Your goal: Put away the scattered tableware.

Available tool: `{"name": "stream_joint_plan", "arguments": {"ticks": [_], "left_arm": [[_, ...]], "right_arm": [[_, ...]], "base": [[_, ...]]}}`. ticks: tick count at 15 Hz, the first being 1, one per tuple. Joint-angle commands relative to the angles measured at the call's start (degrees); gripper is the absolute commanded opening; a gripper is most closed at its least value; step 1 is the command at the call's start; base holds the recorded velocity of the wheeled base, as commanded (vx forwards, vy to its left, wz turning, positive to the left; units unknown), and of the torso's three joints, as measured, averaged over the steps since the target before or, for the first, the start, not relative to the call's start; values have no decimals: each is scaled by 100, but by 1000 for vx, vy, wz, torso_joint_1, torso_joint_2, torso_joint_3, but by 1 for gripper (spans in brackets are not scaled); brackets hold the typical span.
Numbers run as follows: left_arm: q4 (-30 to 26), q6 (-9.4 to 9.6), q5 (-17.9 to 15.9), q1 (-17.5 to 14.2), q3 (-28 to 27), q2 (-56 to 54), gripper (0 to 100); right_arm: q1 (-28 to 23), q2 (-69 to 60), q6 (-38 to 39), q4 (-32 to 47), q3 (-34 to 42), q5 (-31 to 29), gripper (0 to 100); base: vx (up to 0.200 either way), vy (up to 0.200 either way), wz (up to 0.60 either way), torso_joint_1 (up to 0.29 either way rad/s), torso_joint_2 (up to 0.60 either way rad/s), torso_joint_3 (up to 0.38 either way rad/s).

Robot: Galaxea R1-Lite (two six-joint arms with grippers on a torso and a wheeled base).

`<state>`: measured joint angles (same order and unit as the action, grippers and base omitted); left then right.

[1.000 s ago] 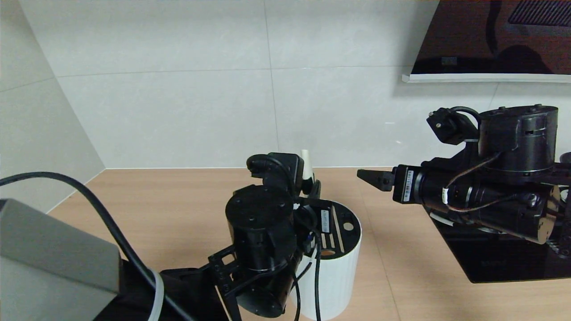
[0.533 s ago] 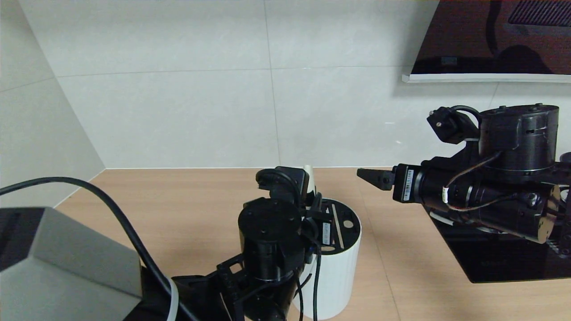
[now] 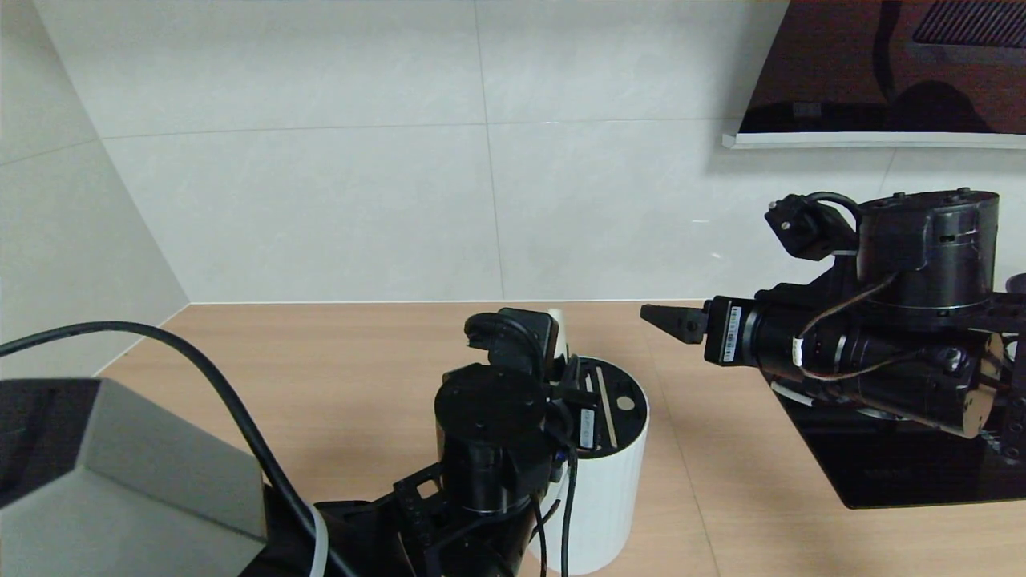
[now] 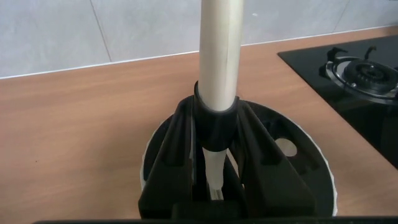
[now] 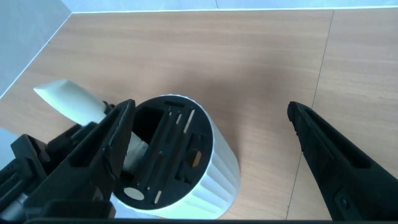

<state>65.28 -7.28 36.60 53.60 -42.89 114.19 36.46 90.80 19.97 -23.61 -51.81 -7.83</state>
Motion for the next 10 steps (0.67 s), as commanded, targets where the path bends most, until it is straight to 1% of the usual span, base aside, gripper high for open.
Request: {"name": "stream_joint_plan", "arguments": {"ticks": [1,10], "left_arm": [[2,-2,5,1,8,7,100],[-7,16,-3,1,105,-90,100]], "right_arm": [[1,8,-2,-3,13,0,100],[1,8,-2,-3,13,-8,100]], "base": [[0,0,0,0,0,0],[0,0,0,0,0,0]]}}
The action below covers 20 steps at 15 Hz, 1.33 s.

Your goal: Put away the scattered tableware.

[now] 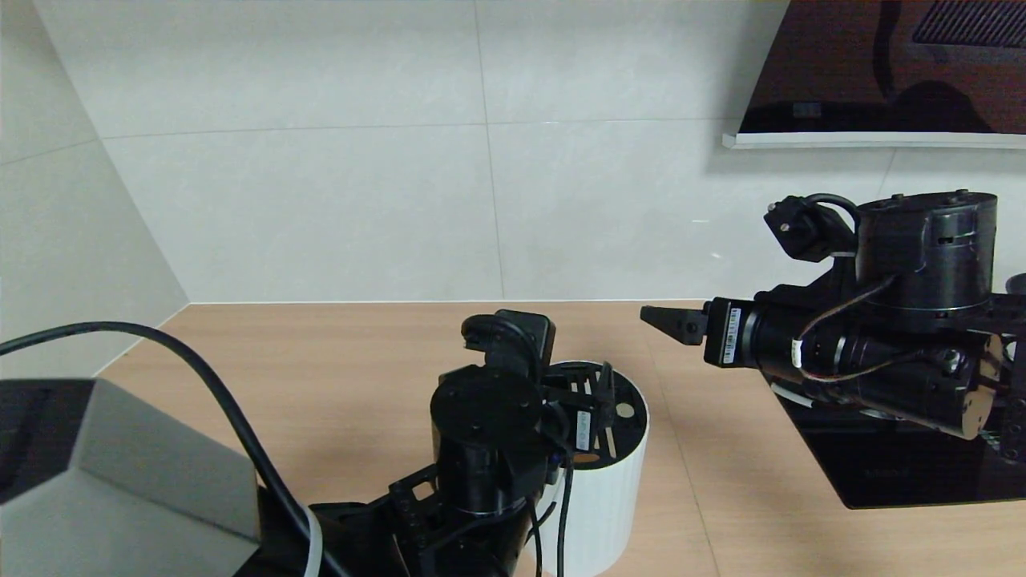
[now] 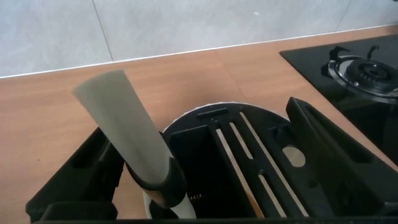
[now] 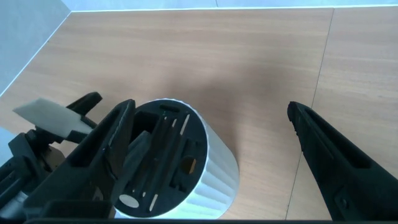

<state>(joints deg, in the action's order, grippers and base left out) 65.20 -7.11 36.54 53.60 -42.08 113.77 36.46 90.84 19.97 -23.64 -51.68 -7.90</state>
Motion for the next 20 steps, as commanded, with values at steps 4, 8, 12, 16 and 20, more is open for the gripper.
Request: {"name": "stream_joint_plan", "arguments": {"ticks": [4,8,12,16,20], "left_arm": [[-358,236,-76,-526,315,-1516,100],[-1325,227,-1078,-1396,1237,-3318,100],[-1396,306,-1113,-1765,2257,-4847,100],[-2441,359,-1113,-2697,2573,-6535,100],[-4278,517,-1157,-3260,2398,-8231,100]], "right_arm": [[-25,-612,-424,-9,290,-317,100],[-113,-2080,-714,-62,1380,-388,100],[-790,-3512,-714,-36,2047,-405,100],[-1282,-5279,-819,43,2882,-361,100],[-2240,-6307,-1083,931,2891,-335,100]], "base": [[0,0,0,0,0,0],[0,0,0,0,0,0],[0,0,0,0,0,0],[0,0,0,0,0,0],[0,0,0,0,0,0]]}}
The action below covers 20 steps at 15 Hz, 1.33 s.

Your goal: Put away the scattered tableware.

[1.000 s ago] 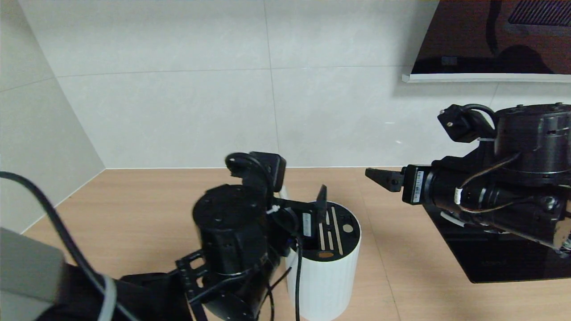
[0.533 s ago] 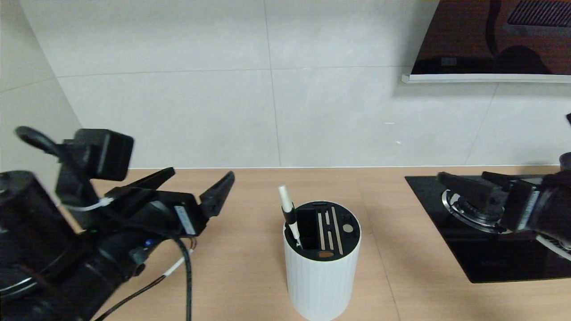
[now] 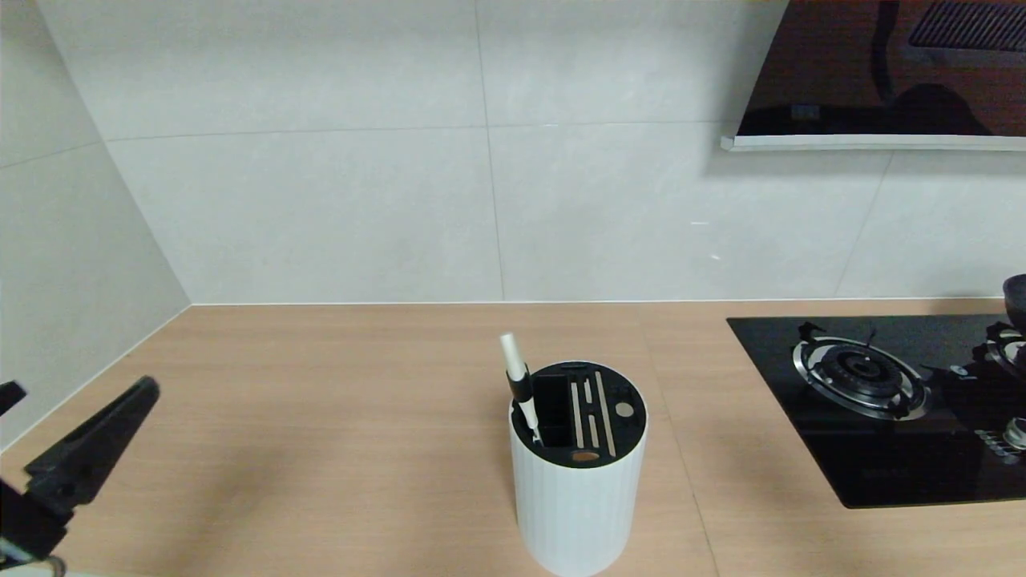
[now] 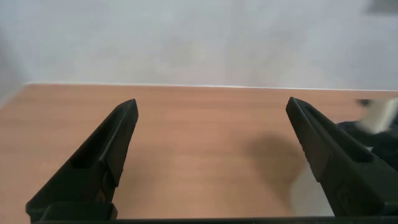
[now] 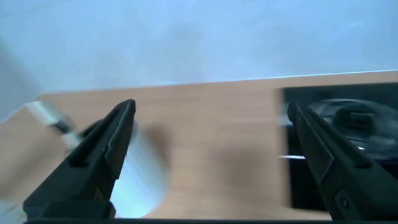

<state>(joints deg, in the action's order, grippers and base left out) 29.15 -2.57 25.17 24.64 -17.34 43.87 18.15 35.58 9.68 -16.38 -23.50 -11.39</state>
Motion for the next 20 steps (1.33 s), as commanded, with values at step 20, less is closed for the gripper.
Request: {"name": "stream_joint_plan", "arguments": {"ticks": [20], "left_arm": [[-2765,846,-1164,-2429,907,-4387,100]], "right_arm": [[-1806,-3558,-1012,1252,1823,93,100]], "base": [[0,0,0,0,0,0]]}}
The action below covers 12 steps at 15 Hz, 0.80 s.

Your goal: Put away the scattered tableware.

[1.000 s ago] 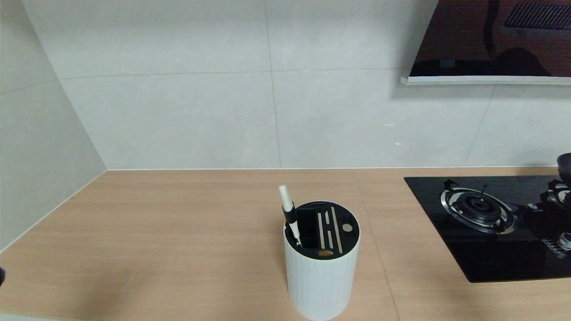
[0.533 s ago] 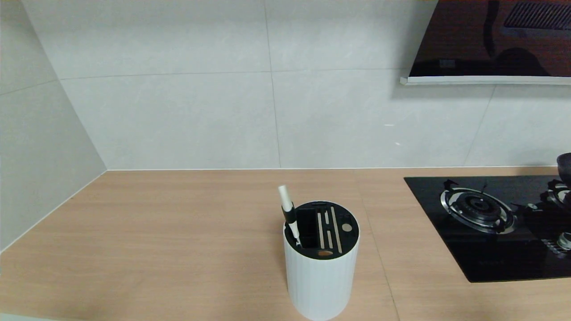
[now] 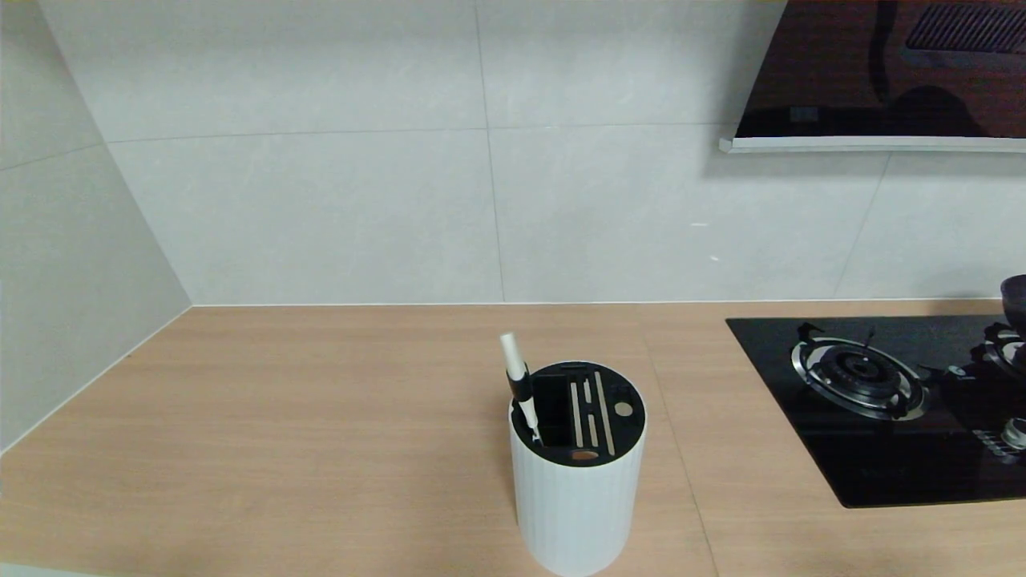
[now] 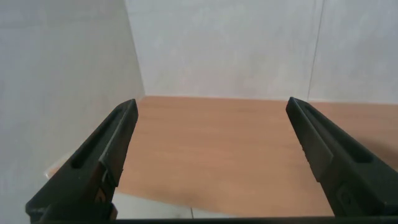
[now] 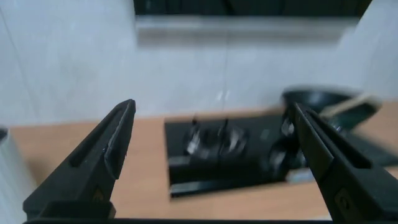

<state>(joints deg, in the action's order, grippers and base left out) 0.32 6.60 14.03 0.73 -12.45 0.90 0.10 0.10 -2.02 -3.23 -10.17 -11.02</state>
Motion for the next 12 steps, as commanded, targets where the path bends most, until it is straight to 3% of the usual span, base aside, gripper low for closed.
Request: {"name": "stream_joint_plan", "arguments": {"ticks": [1,4,6,10,12], "left_arm": [[232,-97,-243,-38,726,-90,100],[443,-167,-770,-38,1245,-90,100],[302,-343,-1052,-38,1245,-90,100],[241,-326,-1596,-38,1245,-90,100],[232,-273,-1623,-38,1245,-90,100]], "right_arm": [[-1,-10,290,-169,779,223,100],[-1,-10,378,-275,1017,513,100],[-1,-10,387,15,1017,583,100],[-1,-10,387,297,1017,750,100],[-1,-10,361,305,1017,759,100]], "base": [[0,0,0,0,0,0],[0,0,0,0,0,0],[0,0,0,0,0,0],[0,0,0,0,0,0],[0,0,0,0,0,0]]}}
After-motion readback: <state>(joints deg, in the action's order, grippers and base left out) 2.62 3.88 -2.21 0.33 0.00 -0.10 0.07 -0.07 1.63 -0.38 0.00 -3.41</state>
